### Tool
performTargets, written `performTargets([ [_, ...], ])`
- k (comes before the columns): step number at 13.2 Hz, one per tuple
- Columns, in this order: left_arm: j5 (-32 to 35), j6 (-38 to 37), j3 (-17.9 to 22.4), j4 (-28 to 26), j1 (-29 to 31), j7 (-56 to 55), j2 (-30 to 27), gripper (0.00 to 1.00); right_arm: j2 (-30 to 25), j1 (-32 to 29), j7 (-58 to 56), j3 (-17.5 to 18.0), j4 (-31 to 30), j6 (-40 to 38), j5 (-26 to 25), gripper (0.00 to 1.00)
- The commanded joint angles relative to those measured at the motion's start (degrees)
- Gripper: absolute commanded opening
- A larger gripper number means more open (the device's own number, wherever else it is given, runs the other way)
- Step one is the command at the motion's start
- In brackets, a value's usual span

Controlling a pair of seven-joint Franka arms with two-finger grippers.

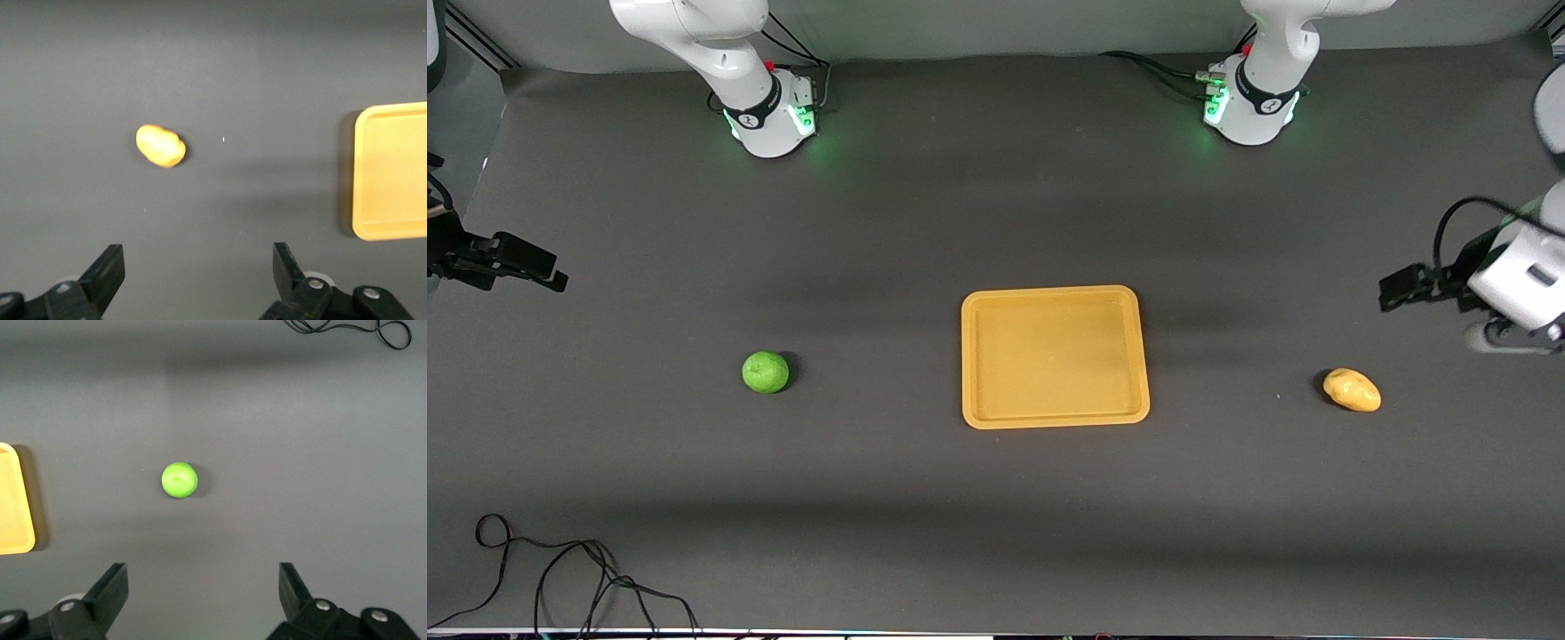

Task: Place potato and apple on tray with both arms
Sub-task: 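Move the left gripper down over the yellow potato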

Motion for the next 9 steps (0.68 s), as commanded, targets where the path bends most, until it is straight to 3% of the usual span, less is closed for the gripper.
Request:
performTargets([
  [1,-2.5,5.6,0.0,-2.8,2.5,7.5,2.7,0.99,0.1,0.0,0.1,-0.1,1.0,-1.2,0.3,1.00],
  [4,-2.9,10.2,-0.1,-2.7,5.6,13.6,8.1,0.99,0.1,0.1,0.5,-0.1,0.9,-1.2,0.3,1.00],
  [9,-2.7,18.8,0.0,-2.5,5.8,13.8,16.8,0.99,0.3,0.1,0.8,-0.2,0.5,-0.6,-0.2,1.00],
])
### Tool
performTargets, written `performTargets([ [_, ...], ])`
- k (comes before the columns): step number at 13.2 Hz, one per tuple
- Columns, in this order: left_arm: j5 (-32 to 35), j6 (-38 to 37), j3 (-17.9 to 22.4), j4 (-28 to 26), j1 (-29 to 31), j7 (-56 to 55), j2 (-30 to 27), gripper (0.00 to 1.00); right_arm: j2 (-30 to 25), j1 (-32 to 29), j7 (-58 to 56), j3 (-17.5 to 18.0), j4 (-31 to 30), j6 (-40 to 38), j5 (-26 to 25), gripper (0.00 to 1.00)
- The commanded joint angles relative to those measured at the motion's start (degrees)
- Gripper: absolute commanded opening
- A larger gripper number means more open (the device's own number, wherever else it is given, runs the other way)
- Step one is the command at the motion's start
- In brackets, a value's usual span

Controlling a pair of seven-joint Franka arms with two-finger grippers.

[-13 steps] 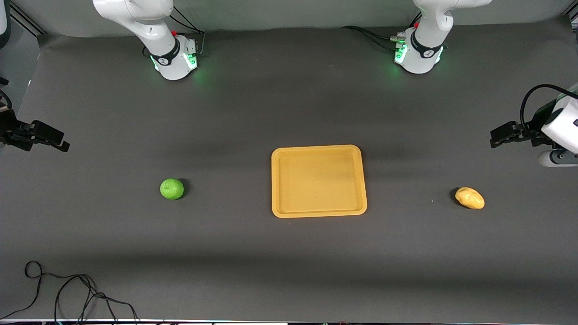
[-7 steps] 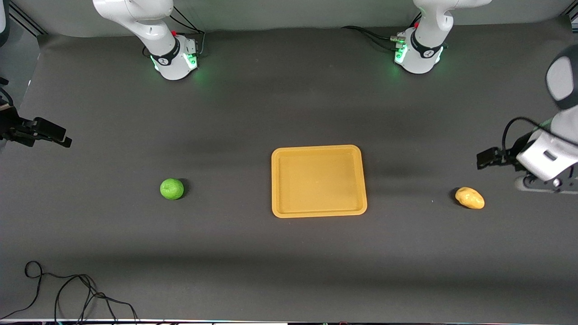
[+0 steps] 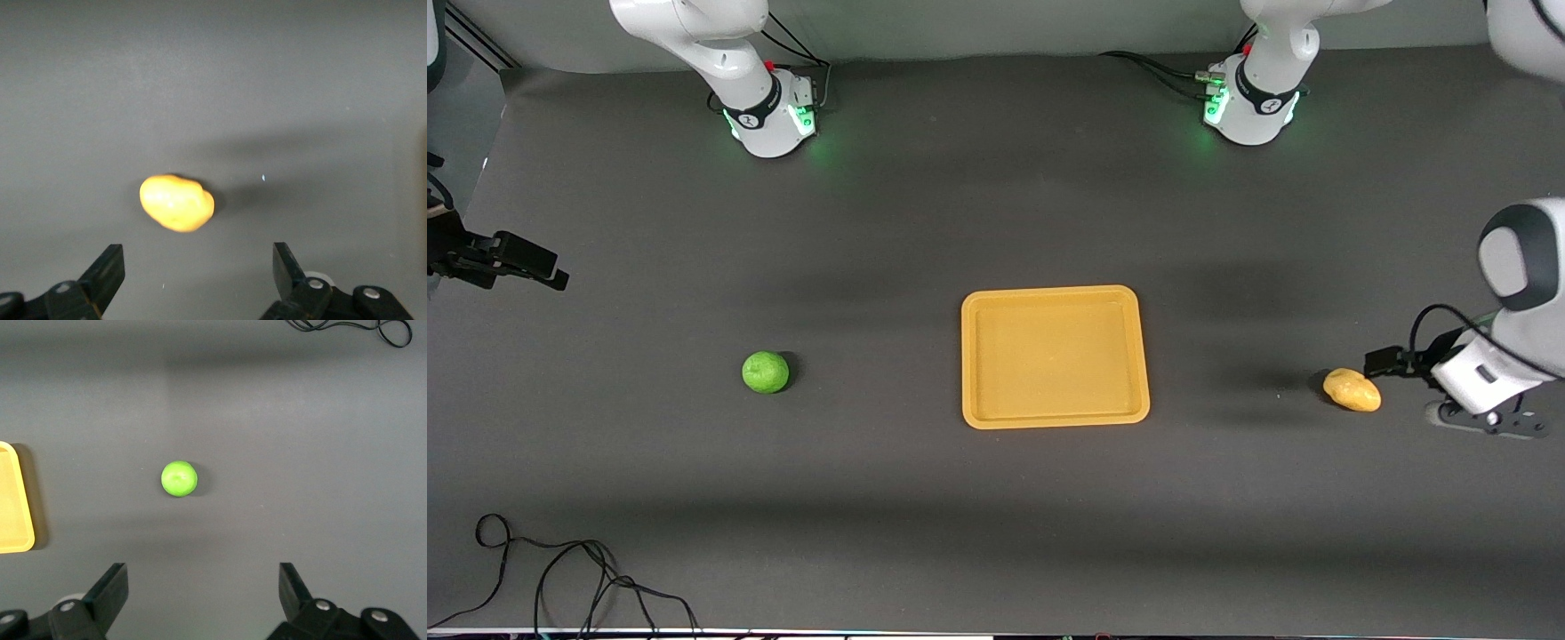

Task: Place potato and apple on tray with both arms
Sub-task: 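Move the left gripper down over the yellow potato, then close the left gripper around the yellow potato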

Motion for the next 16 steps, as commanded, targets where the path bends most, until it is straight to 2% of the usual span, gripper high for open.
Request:
performTargets([
  [1,-0.7,4.3,-0.1,0.5,0.1,1.7,4.1,0.99,0.2,0.1,0.8,-0.1,0.5,-0.3,-0.7,1.00],
  [4,-0.8,10.9,-0.4,0.5,1.5,5.9,9.3,0.99,0.2,0.1,0.8,-0.1,0.4,-0.3,-0.6,1.00],
  [6,-0.9,12.0,-0.4,0.6,2.9,10.6,10.9,0.99,0.2,0.1,0.8,-0.1,0.4,-0.5,-0.6,1.00],
  [9,-0.8,10.9,-0.4,0.0,4.0,13.3,11.0,0.98,0.2,0.1,0.5,-0.1,0.4,-0.6,-0.6,1.00],
  [11,-0.8,10.9,-0.3,-2.5,4.7,13.3,9.5,0.98,0.2,0.1,0.3,-0.1,0.4,-0.7,-0.6,1.00],
  [16,-0.8,14.4,-0.3,-5.2,4.8,13.0,9.9,0.98,0.3,0.1,0.0,-0.1,0.4,-0.7,-0.6,1.00],
])
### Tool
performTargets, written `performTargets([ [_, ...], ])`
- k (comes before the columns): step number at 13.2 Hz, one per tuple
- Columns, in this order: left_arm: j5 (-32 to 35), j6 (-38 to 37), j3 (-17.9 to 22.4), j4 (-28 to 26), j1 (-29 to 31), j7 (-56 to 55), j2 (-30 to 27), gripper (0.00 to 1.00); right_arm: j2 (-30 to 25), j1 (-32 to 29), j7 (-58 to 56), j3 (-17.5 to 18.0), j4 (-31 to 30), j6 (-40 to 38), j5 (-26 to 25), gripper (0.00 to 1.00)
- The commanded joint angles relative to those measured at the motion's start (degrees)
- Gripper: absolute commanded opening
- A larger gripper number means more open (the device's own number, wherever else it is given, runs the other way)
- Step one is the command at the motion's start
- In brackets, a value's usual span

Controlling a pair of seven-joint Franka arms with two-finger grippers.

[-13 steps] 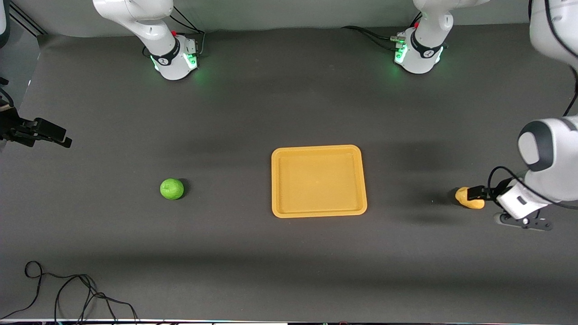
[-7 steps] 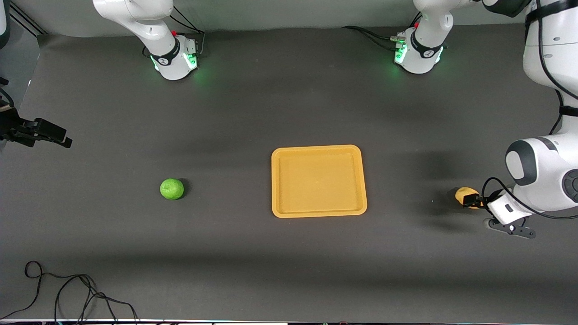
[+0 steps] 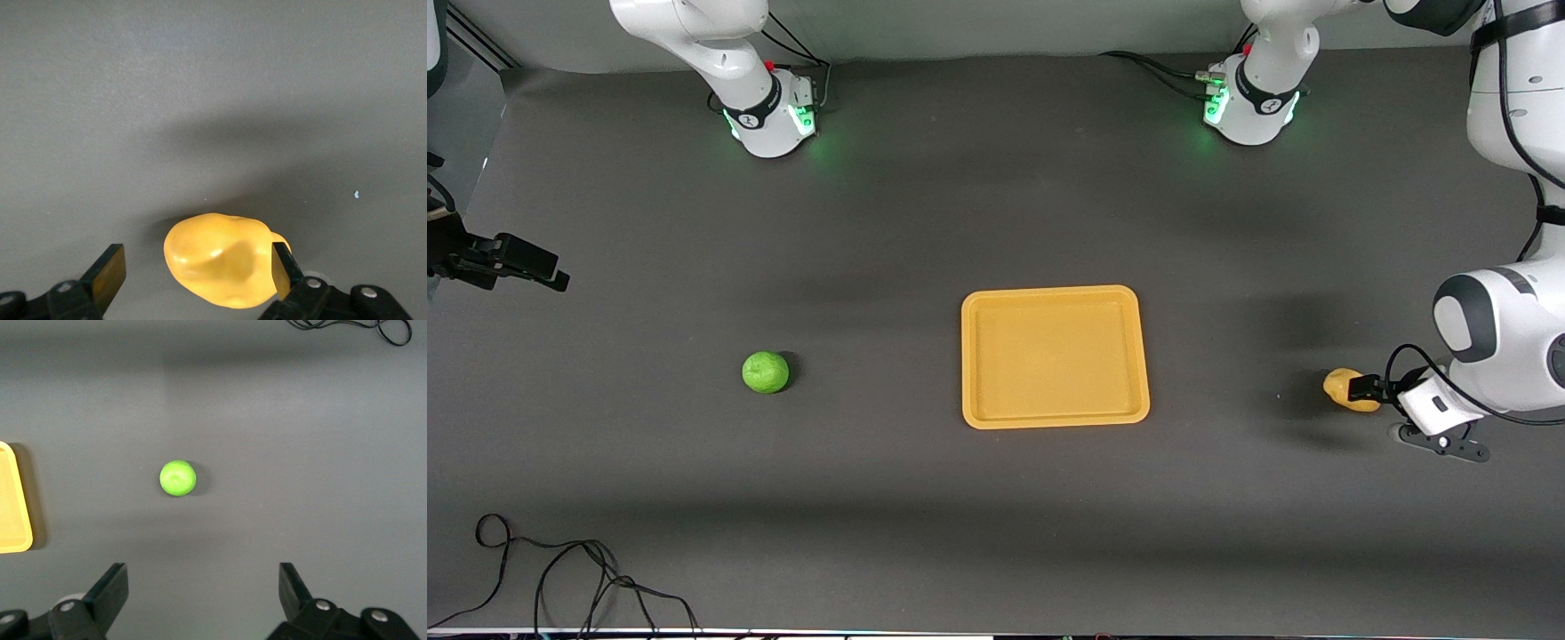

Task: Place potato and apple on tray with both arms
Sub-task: 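Close the left gripper around the yellow potato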

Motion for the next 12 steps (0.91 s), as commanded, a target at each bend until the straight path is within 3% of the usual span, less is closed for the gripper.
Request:
performTargets([
  [1,-0.7,2.5,-0.2,-3.2,0.1,0.8,-1.2,0.97,0.2,0.1,-0.1,-0.1,0.4,-0.7,-0.4,1.00],
  [8,-0.7,8.5,-0.2,-3.4,-0.6,0.7,2.6,0.98,0.2,0.1,-0.2,-0.1,0.4,-0.9,-0.4,1.00],
  [12,-0.7,8.4,-0.2,-3.4,-0.5,0.7,2.6,0.96,0.2,0.1,-0.2,-0.1,0.4,-1.0,-0.4,1.00],
])
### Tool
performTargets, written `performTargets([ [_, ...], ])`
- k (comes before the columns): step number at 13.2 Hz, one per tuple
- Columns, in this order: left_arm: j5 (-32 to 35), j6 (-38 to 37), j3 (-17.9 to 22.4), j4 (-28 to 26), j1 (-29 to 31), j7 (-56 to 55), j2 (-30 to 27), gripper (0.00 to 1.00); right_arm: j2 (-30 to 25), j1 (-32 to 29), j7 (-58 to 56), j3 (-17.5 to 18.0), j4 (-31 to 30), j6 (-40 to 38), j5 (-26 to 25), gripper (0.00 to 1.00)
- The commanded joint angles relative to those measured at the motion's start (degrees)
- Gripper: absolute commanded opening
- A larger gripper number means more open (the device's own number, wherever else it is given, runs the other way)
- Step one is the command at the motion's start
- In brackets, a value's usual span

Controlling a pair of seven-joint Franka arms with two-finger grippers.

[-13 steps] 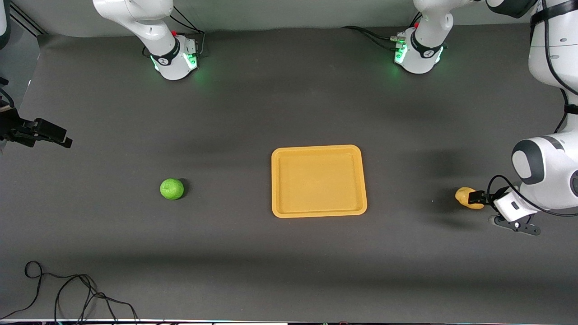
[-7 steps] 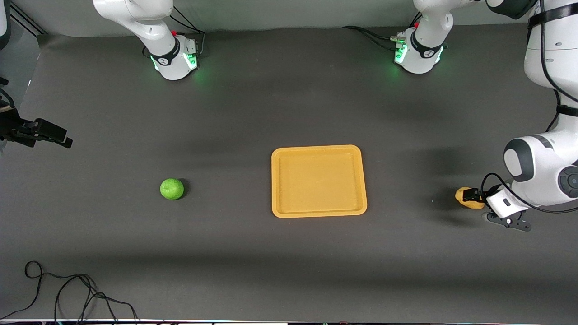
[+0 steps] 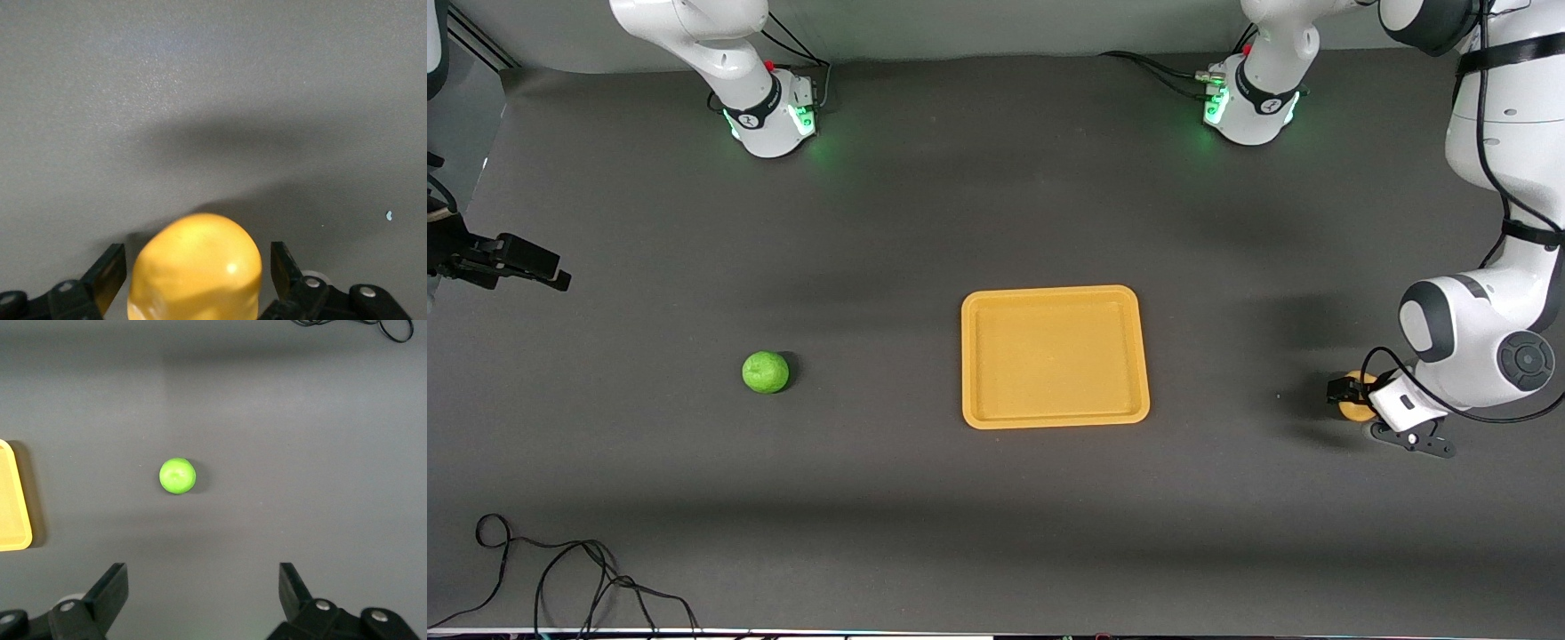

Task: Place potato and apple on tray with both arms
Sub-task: 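Close the left gripper around the yellow potato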

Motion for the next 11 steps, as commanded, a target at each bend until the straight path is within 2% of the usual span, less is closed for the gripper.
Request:
performTargets([
  [1,-0.7,0.0,0.3,-0.5,-0.4,0.7,-0.8,0.96,0.2,0.1,-0.2,-0.1,0.4,-0.6,-0.4,1.00],
  [3,-0.7,-0.5,0.3,-0.5,-0.2,1.1,-1.2,0.94,0.2,0.1,-0.2,-0.1,0.4,-0.6,-0.4,1.00],
  [7,-0.6,-1.0,0.3,-0.5,0.0,1.6,-1.4,0.47,0.2,0.1,-0.2,-0.1,0.4,-0.6,-0.4,1.00],
  [8,-0.6,-2.2,0.3,-0.3,0.0,1.6,-1.7,0.41,0.2,0.1,-0.2,-0.1,0.4,-0.6,-0.4,1.00],
  [11,-0.6,-6.8,0.3,0.5,-0.3,1.1,-4.5,0.38,0.2,0.1,-0.2,-0.1,0.4,-0.6,-0.4,1.00],
])
